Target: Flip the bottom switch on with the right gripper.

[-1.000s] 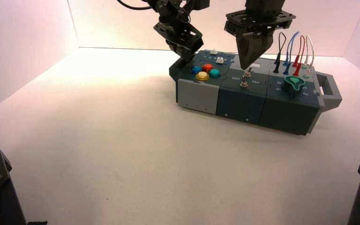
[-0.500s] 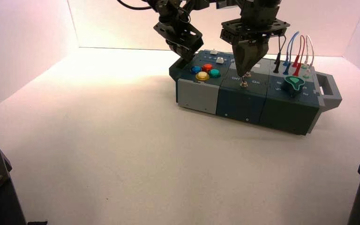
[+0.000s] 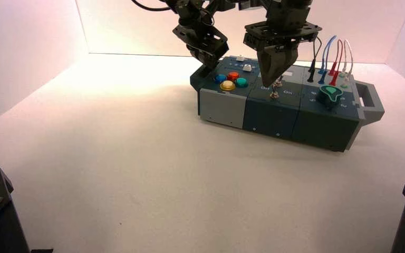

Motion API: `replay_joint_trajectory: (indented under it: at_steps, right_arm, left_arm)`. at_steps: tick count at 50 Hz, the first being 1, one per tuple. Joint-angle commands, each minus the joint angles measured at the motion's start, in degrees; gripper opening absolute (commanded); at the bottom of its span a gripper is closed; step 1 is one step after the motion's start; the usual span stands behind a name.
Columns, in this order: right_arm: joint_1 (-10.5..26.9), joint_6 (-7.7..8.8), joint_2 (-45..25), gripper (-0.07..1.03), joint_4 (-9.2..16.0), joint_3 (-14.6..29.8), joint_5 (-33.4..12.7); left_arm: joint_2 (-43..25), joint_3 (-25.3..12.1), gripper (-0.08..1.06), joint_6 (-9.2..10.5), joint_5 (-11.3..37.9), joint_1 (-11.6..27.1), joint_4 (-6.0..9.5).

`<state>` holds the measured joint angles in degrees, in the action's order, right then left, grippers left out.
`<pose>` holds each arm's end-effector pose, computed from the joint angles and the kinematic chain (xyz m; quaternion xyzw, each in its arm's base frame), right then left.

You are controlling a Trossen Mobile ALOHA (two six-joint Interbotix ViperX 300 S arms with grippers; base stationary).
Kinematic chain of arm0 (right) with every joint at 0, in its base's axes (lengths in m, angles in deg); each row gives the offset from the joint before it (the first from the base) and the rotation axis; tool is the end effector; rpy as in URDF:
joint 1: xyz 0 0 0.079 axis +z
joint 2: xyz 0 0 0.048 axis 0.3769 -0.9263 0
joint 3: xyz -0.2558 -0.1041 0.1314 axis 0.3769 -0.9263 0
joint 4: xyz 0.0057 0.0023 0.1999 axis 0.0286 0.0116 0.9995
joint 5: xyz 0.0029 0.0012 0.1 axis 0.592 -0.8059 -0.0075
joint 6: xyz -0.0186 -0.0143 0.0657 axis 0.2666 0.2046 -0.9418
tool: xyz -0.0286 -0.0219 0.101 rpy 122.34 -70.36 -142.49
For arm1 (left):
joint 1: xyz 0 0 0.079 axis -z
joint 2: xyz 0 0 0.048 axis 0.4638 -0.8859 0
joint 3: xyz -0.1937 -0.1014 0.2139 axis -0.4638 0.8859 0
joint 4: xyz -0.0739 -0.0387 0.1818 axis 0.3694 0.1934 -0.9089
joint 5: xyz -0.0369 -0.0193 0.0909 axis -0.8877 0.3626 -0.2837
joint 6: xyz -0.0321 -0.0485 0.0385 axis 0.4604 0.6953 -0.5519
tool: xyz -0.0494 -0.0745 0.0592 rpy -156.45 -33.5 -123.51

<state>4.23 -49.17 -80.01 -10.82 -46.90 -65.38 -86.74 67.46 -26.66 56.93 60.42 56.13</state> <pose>0.2999 0.1567 0.0588 -0.1679 0.6376 0.2130 0.7211 0.4306 -0.2943 0.0140 0.2472 0.4337 -0.3499 0.7927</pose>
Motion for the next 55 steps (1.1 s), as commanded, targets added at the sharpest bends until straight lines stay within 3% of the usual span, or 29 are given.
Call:
replay_joint_trajectory:
  at_steps: [1,19,31,38,51,52,55]
  right_arm:
    - [0.35,0.18,1.23,-0.02,0.26,0.09,0.18]
    - [-0.44,0.09,3.08,-0.02,-0.18,-3.52,0.18]
    - [-0.09,0.09,2.55,-0.02,0.44,-1.14,0.35]
    - [1.14,-0.26,0.7,-0.02,3.43,1.76,0.0]
    - [1.05,-3.87,2.11,-0.02,3.96,2.29,2.02]
    - [1.14,-5.1,2.37,-0.02,3.96,2.29,2.37]
    - [1.05,-6.77,2.72,-0.02,3.96,2.02,3.16]
  left_arm:
    - [0.44,-0.35,-0.03,0.0,-0.09,-2.11,-0.18]
    - [0.44,-0.44,-0.03,0.0,-0.18,-2.11,-0.18]
    - [0.44,-0.44,-0.03,0.0,-0.09,-2.11,-0.09]
    - [0.53,-0.62,-0.03,0.0,-0.18,-2.02,-0.09]
    - [0.53,-1.58,-0.03,0.09,-0.09,-2.2,-0.09]
    - [0.44,-1.93,-0.03,0.0,-0.18,-2.2,-0.09]
    - [0.44,-2.29,-0.03,0.0,-0.18,-2.2,-0.09]
